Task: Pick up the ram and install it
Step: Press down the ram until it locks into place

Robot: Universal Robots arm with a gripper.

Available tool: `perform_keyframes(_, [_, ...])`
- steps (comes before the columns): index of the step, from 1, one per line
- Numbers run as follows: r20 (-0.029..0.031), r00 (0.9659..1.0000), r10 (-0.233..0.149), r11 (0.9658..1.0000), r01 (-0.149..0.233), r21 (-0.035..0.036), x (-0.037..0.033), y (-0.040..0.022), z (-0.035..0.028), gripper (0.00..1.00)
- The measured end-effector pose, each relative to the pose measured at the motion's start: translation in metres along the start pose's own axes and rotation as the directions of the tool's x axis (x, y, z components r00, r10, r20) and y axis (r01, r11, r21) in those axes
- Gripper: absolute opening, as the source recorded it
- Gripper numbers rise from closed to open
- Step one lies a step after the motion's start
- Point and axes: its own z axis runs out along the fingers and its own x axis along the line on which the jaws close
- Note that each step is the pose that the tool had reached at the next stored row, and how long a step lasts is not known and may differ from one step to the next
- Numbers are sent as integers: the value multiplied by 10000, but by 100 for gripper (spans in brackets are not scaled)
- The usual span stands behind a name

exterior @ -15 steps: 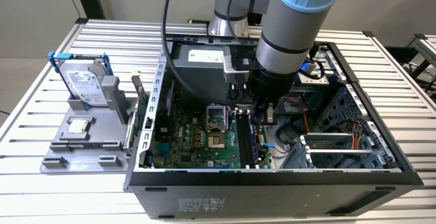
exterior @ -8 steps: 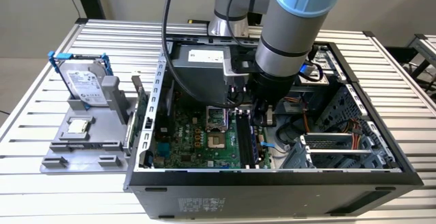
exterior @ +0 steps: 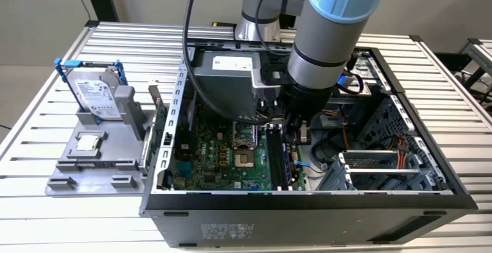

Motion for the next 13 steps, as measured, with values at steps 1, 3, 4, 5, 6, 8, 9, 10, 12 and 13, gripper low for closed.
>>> perform_keyframes(1, [2, 10000, -1, 10000, 1, 1, 13, 0, 4, 0])
perform_keyframes(3, [2, 10000, 0, 10000, 0, 2, 37, 0, 20, 0])
perform_keyframes(4, [1, 10000, 0, 10000, 0, 2, 48, 0, 28, 0])
perform_keyframes(5, [2, 10000, 0, 10000, 0, 3, 58, 1, 38, 0])
perform_keyframes(6, [4, 10000, 1, 10000, -1, 3, 62, 1, 53, 0])
perform_keyframes(8, [-9, 10000, 2, 10000, -2, -1, 65, 1, 84, 0])
perform_keyframes(9, [-14, 10000, 0, 10000, 0, -2, 67, 1, 100, 0])
perform_keyframes(10, [-12, 10000, 1, 10000, -1, -2, 68, 1, 119, 0])
perform_keyframes(12, [-19, 10000, 0, 10000, 0, -3, 69, 1, 151, 0])
perform_keyframes(13, [-27, 10000, 0, 10000, 0, -5, 67, 0, 152, 0])
